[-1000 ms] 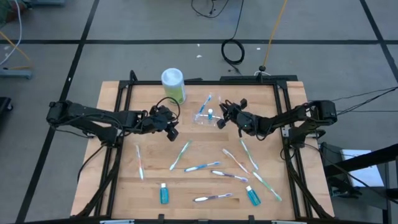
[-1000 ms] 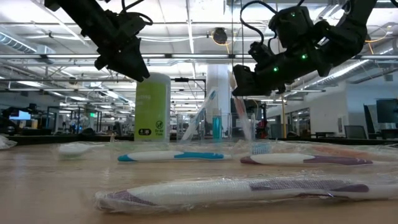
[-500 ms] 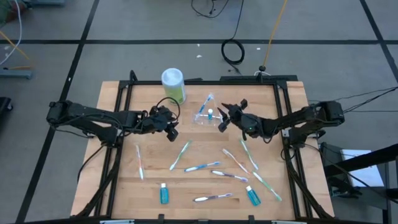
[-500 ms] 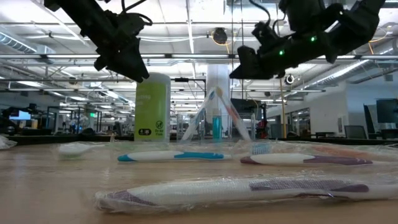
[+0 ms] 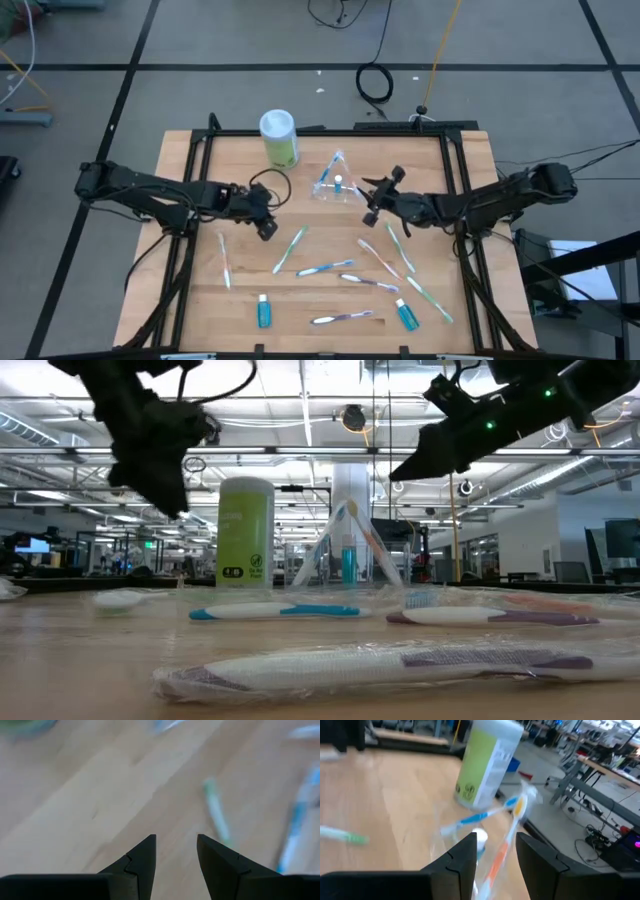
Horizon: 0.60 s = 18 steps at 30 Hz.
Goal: Pick & Place toothbrushing station
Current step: Put the left orange toothbrush into the transparent organizer
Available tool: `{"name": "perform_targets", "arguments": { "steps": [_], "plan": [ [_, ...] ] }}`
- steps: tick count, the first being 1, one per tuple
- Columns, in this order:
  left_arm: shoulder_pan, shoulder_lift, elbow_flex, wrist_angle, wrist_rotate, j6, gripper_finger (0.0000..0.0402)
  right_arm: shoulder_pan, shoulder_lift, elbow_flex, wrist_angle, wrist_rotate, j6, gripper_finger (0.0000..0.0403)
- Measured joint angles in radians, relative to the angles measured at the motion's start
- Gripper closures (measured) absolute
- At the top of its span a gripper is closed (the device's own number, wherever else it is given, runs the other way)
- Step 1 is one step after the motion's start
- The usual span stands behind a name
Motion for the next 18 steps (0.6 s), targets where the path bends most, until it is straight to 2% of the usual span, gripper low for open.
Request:
{"name": "perform_targets", "arguments": {
  "steps": [9,18],
  "plan": [
    [-0.068,0.000,0.000,-0.342,-0.010,-0.429,0.0254,0.001,0.000,0.000,-0.041,-0.002,0.011,0.0273],
    [-0.286,0.000,0.000,-0.486,0.059,-0.772,0.0254,0.001,0.001,0.000,-0.065,-0.003,0.108,0.0273]
  ]
}}
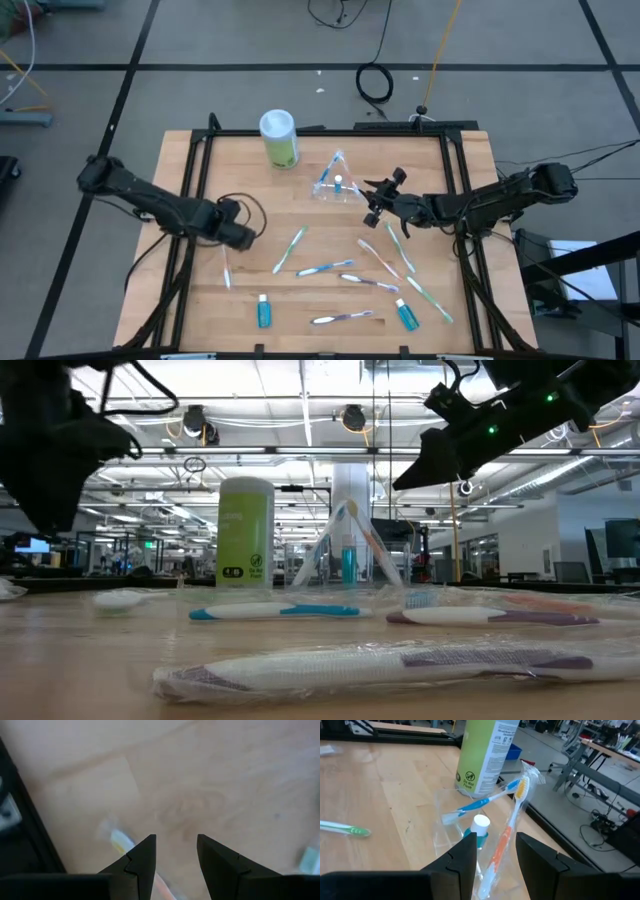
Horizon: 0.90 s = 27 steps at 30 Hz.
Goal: Pick & Place toothbrushing station
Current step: Put the left orange toothbrush into the transparent organizer
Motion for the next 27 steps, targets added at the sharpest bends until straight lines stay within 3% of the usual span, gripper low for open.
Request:
{"name": "perform_targets", "arguments": {
  "steps": [6,13,19,27],
  "plan": [
    [-0.122,0.024,-0.013,-0.015,0.041,-0.217,0.0254,0.000,0.000,0.000,-0.017,-0.003,0.039,0.0273],
    [-0.170,0.028,-0.147,0.015,0.216,-0.460,0.0254,0.000,0.000,0.000,-0.021,-0.003,0.039,0.0273],
    [-0.137,0.023,-0.200,0.124,0.157,-0.406,0.0254,0.000,0.000,0.000,-0.021,-0.004,0.057,0.0273],
    [-0.108,0.024,-0.274,0.185,0.160,-0.418,0.0254,0.000,0.000,0.000,-0.019,-0.004,0.061,0.0273]
  ]
}}
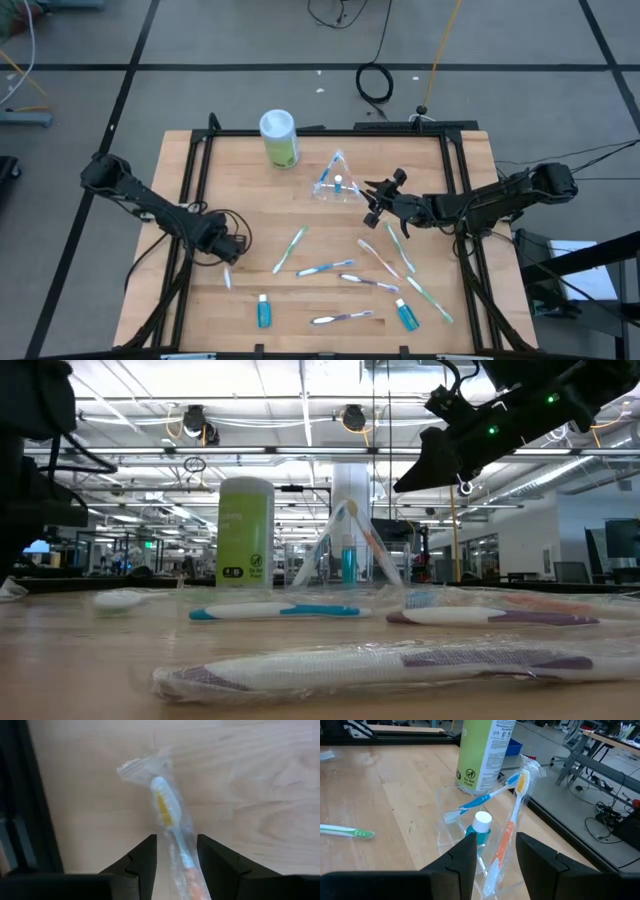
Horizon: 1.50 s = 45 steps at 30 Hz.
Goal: Pick & Place toothbrushing station
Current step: Put the left orange toothbrush into the transparent organizer
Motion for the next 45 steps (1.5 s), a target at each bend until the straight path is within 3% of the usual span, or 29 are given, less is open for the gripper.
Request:
{"name": "perform_targets", "arguments": {
  "steps": [10,21,29,35,39,43,45],
  "plan": [
    [0.000,-0.003,-0.047,0.079,-0.034,0.034,0.0262,0.000,0.000,0.000,0.002,0.000,0.000,0.0273],
    [-0.003,0.000,-0.053,0.207,-0.210,-0.009,0.0391,0.000,0.000,0.000,0.003,0.000,0.000,0.0273],
    [-0.009,-0.004,-0.045,0.289,-0.328,0.098,0.0387,0.000,0.000,0.000,0.007,0.000,0.000,0.0273],
    [0.001,-0.036,0.060,0.282,-0.498,0.289,0.0389,0.000,0.000,0.000,0.029,0.000,0.000,0.0273],
    [0.017,-0.039,0.151,0.338,-0.678,0.495,0.0393,0.000,0.000,-0.001,0.050,0.000,0.001,0.0273],
    [0.033,-0.039,0.208,0.544,-0.928,0.797,0.0394,0.000,0.000,-0.001,0.049,0.000,0.001,0.0273],
    [0.049,-0.036,0.209,0.708,-0.998,1.007,0.0387,0.000,0.000,-0.001,0.049,0.000,0.000,0.0273]
  ]
}}
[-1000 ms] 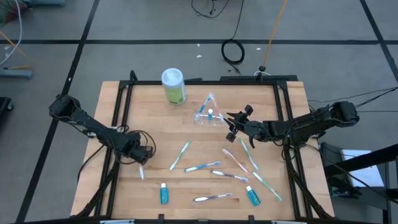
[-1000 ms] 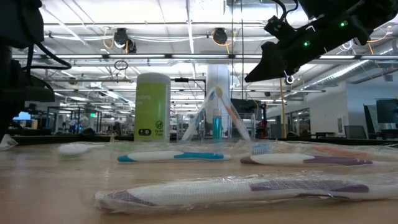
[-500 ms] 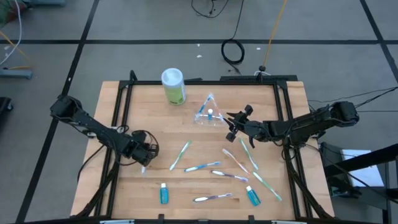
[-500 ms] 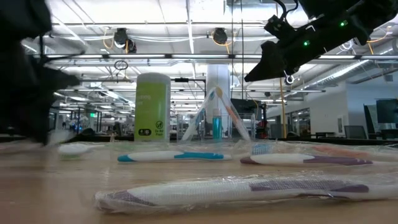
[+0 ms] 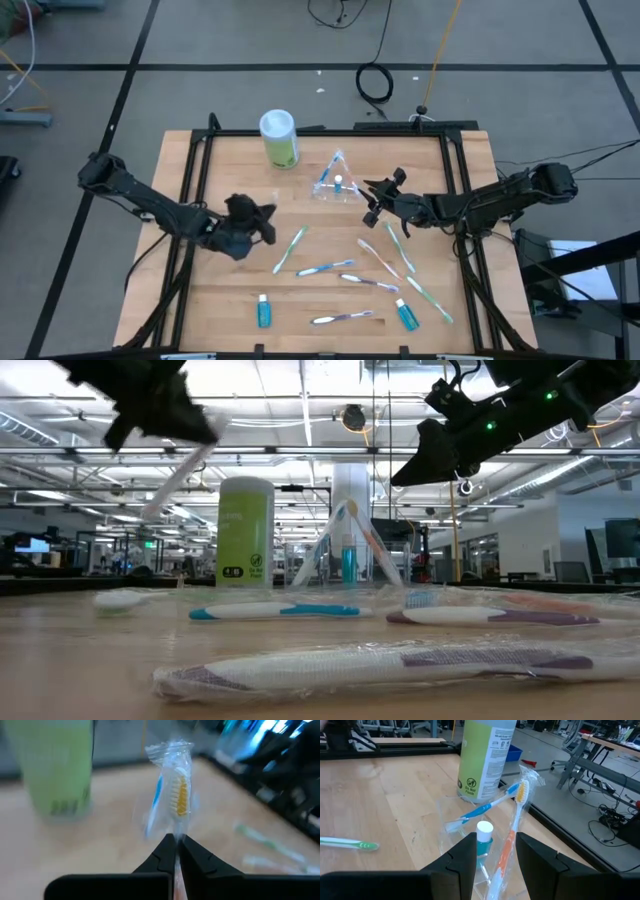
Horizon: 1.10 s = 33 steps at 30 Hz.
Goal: Pick & Place toothbrushing station
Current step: Put the left orange toothbrush into the transparent organizer
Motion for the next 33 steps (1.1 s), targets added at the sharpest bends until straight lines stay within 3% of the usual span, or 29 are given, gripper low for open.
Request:
{"name": "perform_targets", "arguments": {
  "steps": [11,14,20,27,33],
  "plan": [
    [0.127,0.140,0.000,0.835,0.085,0.888,0.0388,0.000,0.000,0.000,0.001,0.000,0.000,0.0273],
    [0.196,0.187,0.000,1.031,0.162,0.944,0.0389,0.000,0.000,0.000,0.002,0.000,0.000,0.0273],
    [0.377,0.294,0.000,1.280,0.423,1.029,0.0390,0.000,0.000,0.000,0.002,0.000,0.000,0.0273],
    [0.549,0.463,0.000,1.377,0.482,0.993,0.0397,0.000,0.000,0.000,0.002,0.000,0.000,0.0273],
    [0.602,0.610,0.000,1.504,0.503,1.023,0.0394,0.000,0.000,0.000,0.002,0.000,0.000,0.0273]
  ]
}}
